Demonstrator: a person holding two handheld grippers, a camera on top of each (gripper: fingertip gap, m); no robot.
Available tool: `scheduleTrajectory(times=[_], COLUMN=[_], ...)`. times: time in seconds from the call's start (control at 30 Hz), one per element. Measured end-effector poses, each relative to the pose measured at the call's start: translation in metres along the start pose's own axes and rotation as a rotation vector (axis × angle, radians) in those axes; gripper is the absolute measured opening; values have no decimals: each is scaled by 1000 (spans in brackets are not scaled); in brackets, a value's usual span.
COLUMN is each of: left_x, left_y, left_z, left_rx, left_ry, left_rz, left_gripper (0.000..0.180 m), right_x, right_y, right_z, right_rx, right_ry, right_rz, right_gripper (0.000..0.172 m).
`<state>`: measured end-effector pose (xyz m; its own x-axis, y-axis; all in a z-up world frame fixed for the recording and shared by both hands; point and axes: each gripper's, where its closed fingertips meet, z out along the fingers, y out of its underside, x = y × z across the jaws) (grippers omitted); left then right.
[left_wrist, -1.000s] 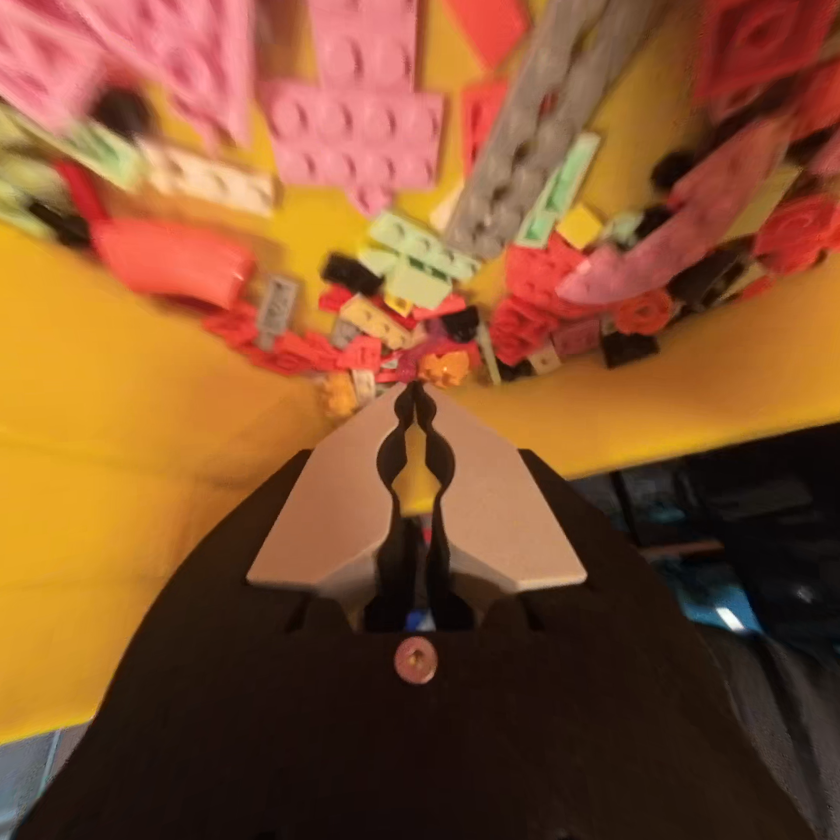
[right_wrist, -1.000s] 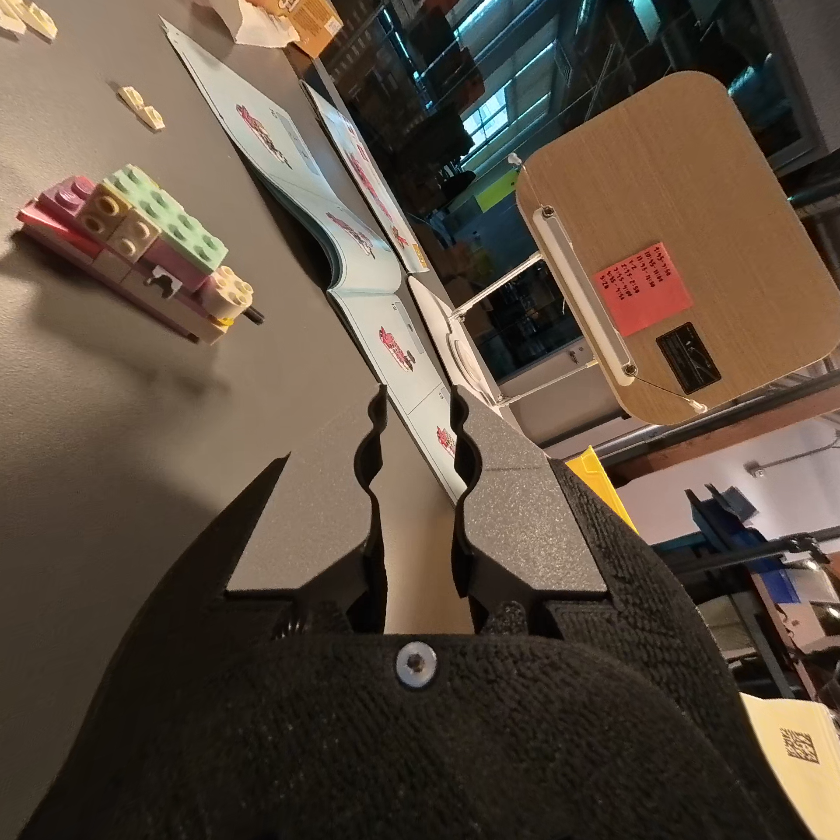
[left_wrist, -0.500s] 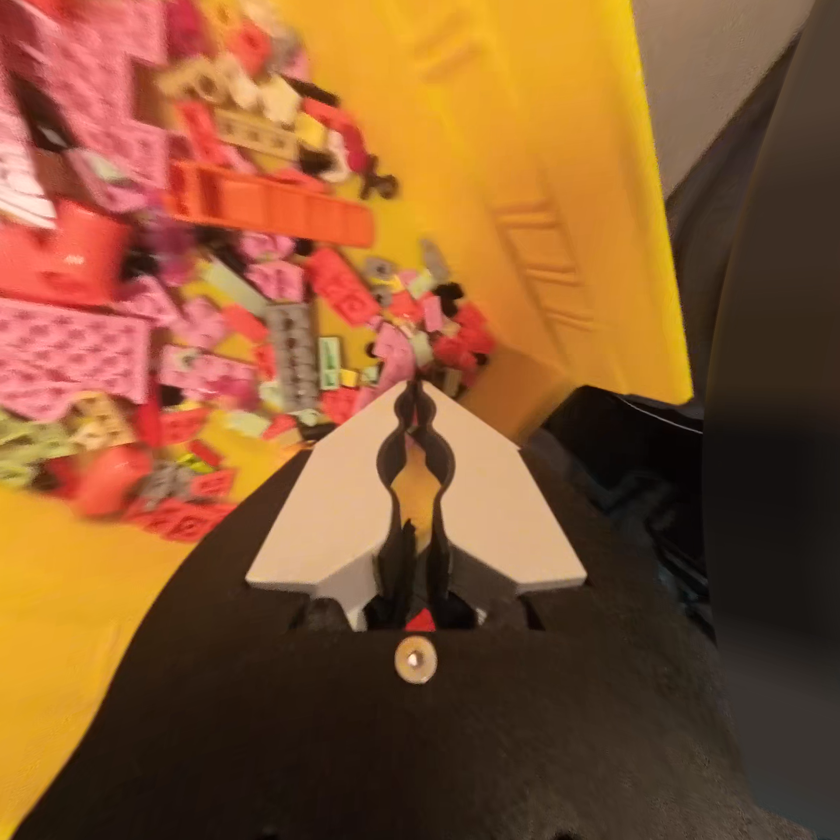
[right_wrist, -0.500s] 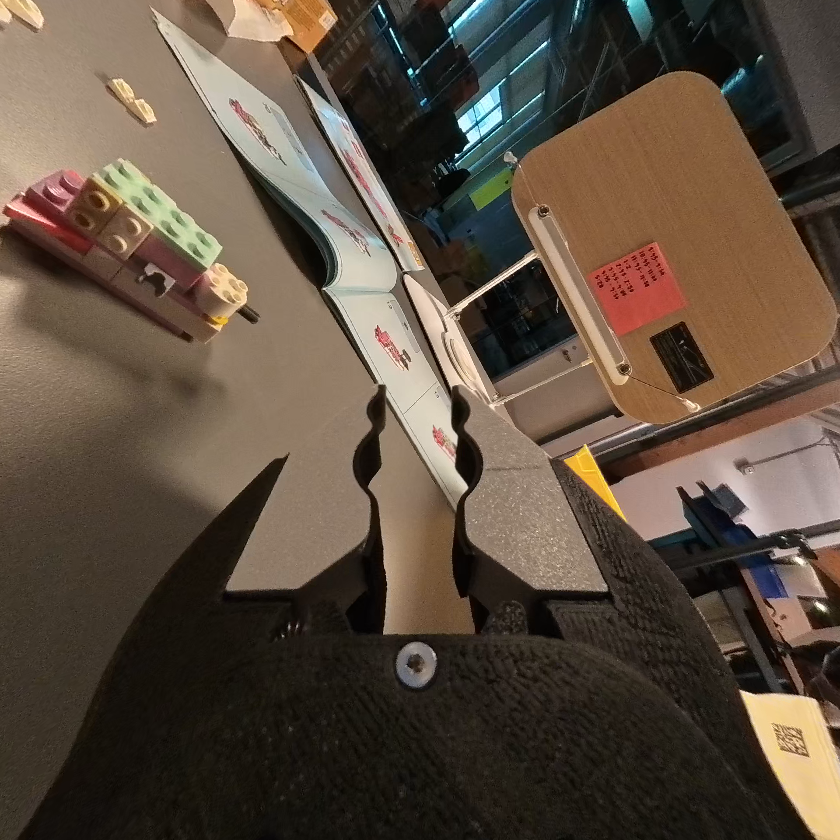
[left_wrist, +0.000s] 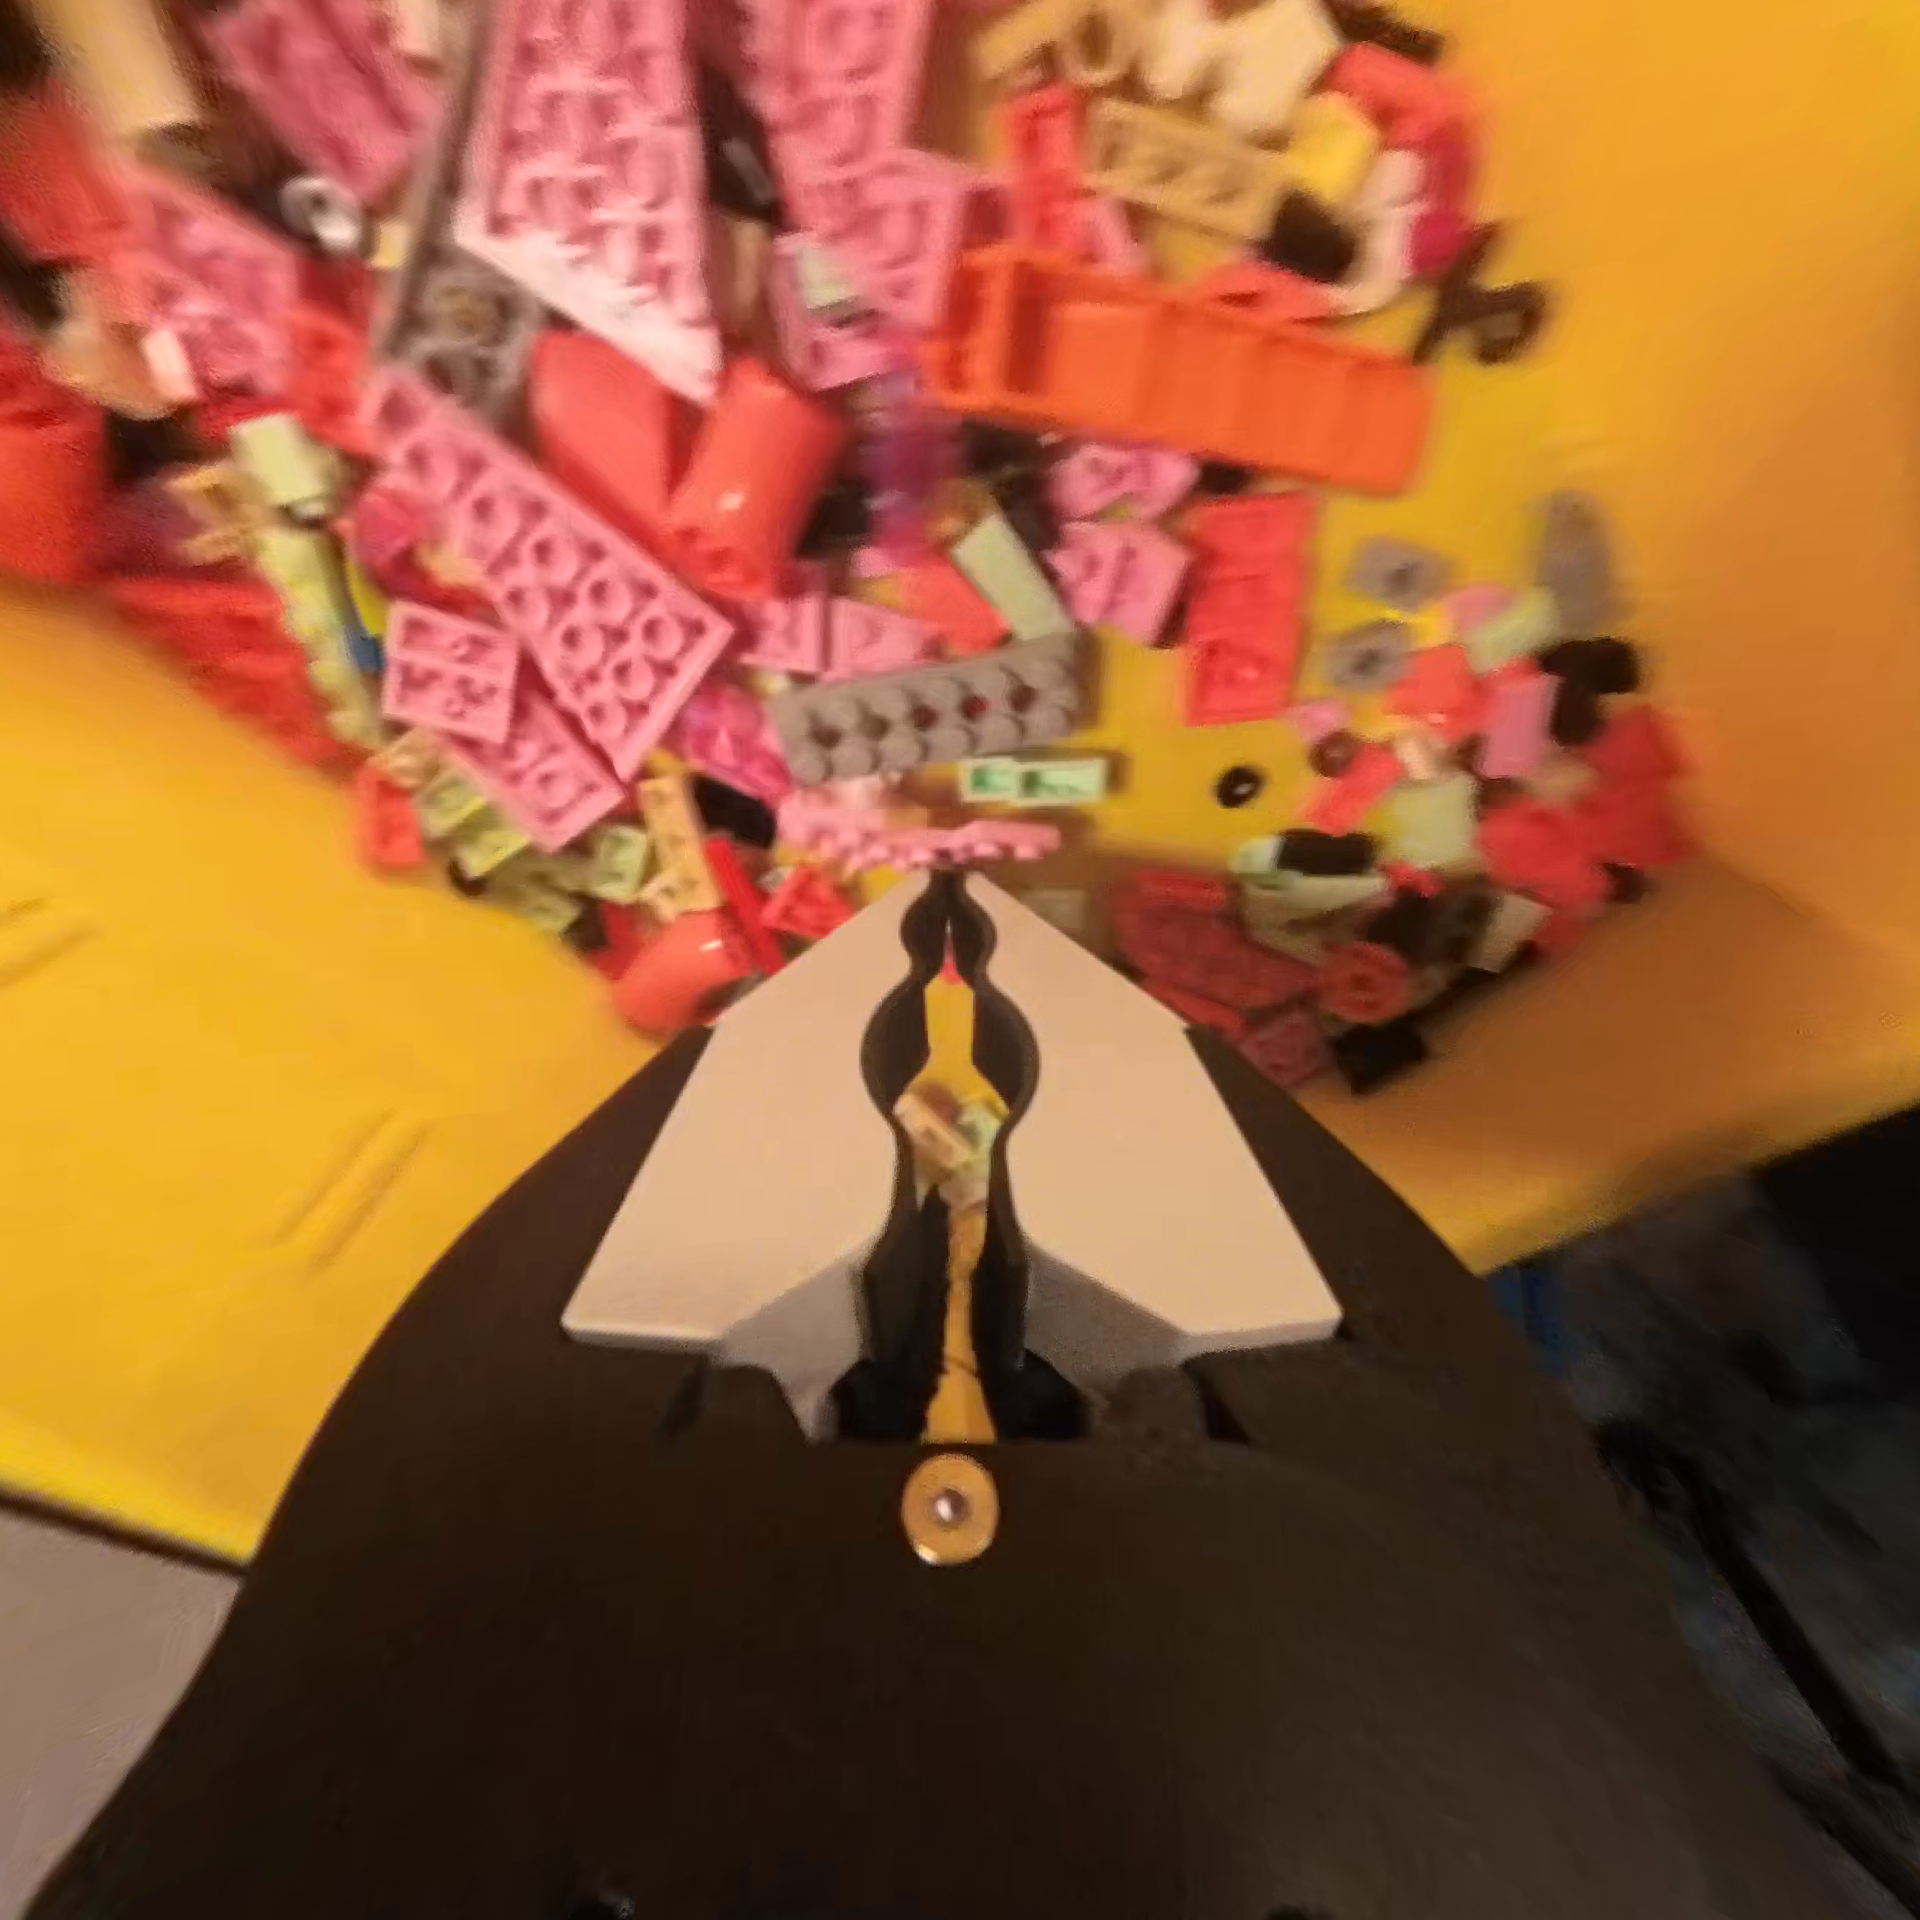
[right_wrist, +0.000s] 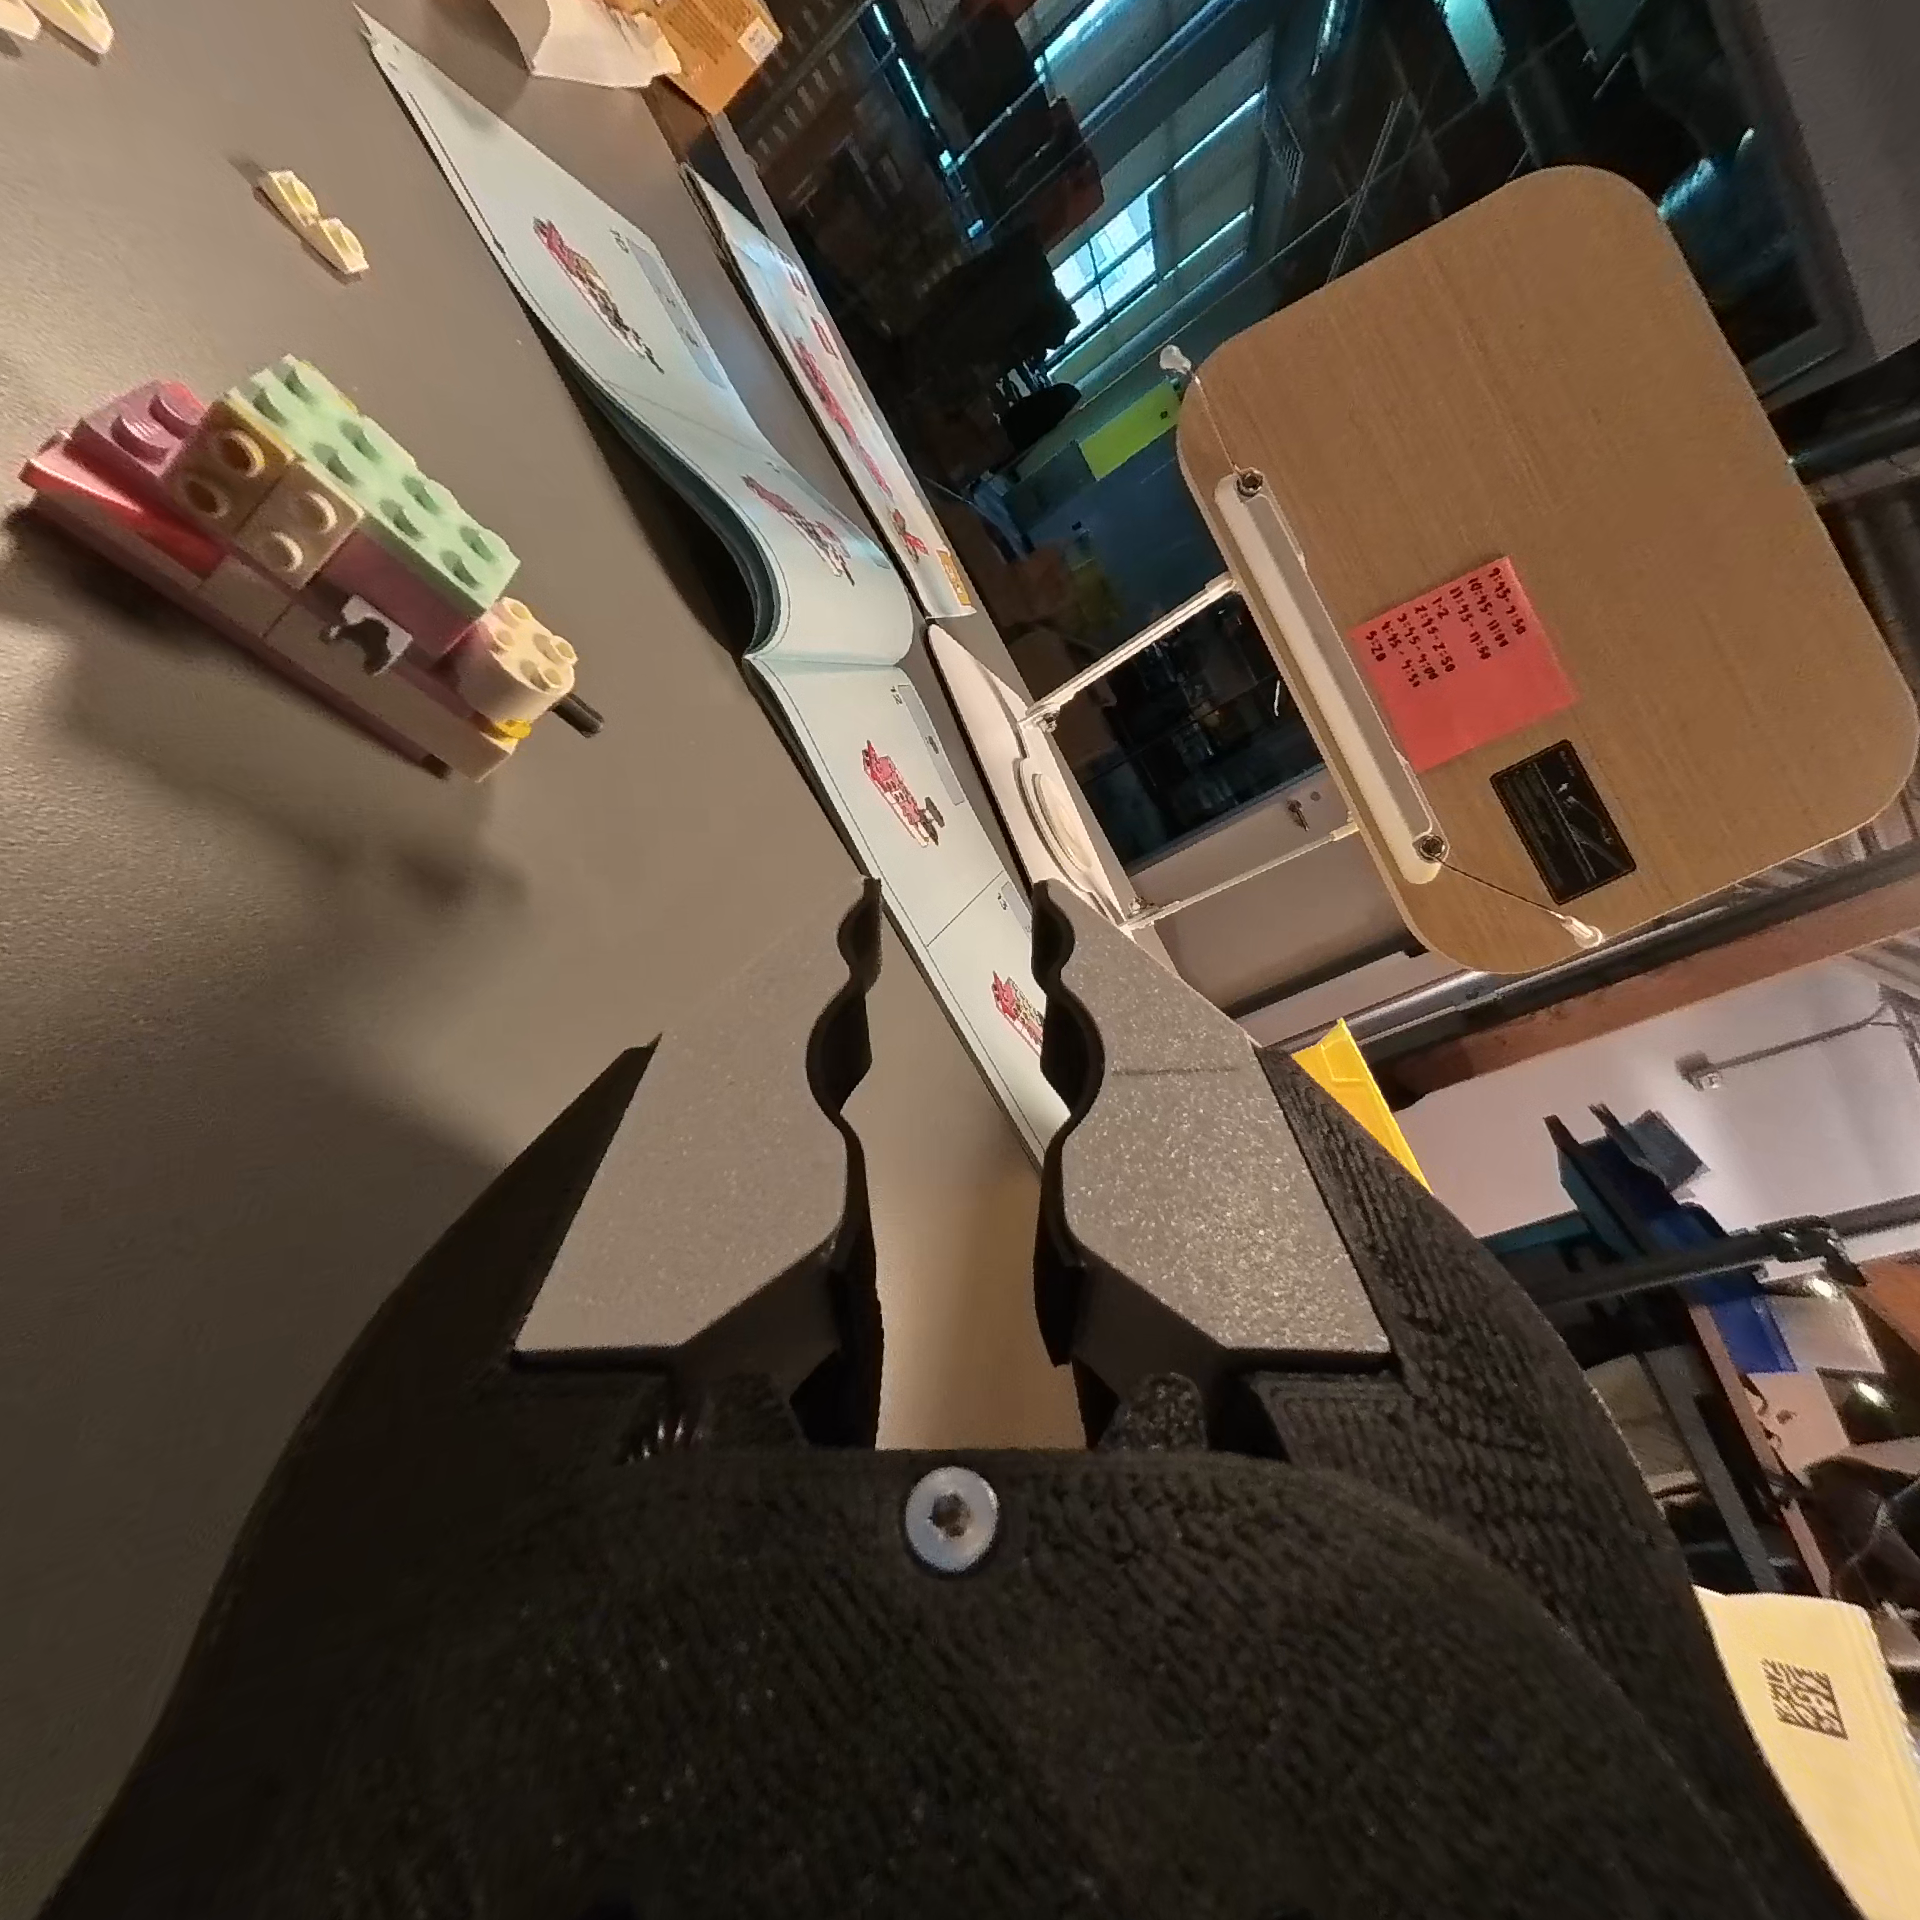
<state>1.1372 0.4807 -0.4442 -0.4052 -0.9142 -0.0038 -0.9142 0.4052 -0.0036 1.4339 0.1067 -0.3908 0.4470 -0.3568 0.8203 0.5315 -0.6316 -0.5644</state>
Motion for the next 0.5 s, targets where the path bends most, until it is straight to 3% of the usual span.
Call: scheduleTrajectory(times=[0.03, 0.13, 0.23, 0.5], left_x=[0, 56, 103, 122], left_y=[-2, -22, -20, -5], left_z=[-2, -20, -29, -9], left_rx=[15, 156, 145, -8], left_ry=[1, 305, 520, 541], left_rz=[-12, 4, 96, 147], left_gripper=[0, 0, 0, 0], right_x=[0, 0, -1, -3], right_y=[0, 0, 0, 1], right_z=[0, 0, 0, 1], right_rx=[1, 0, -1, -8], right_ry=[0, 0, -2, -4], right_rz=[0, -2, -4, -17], right_gripper=[27, 27, 27, 27])
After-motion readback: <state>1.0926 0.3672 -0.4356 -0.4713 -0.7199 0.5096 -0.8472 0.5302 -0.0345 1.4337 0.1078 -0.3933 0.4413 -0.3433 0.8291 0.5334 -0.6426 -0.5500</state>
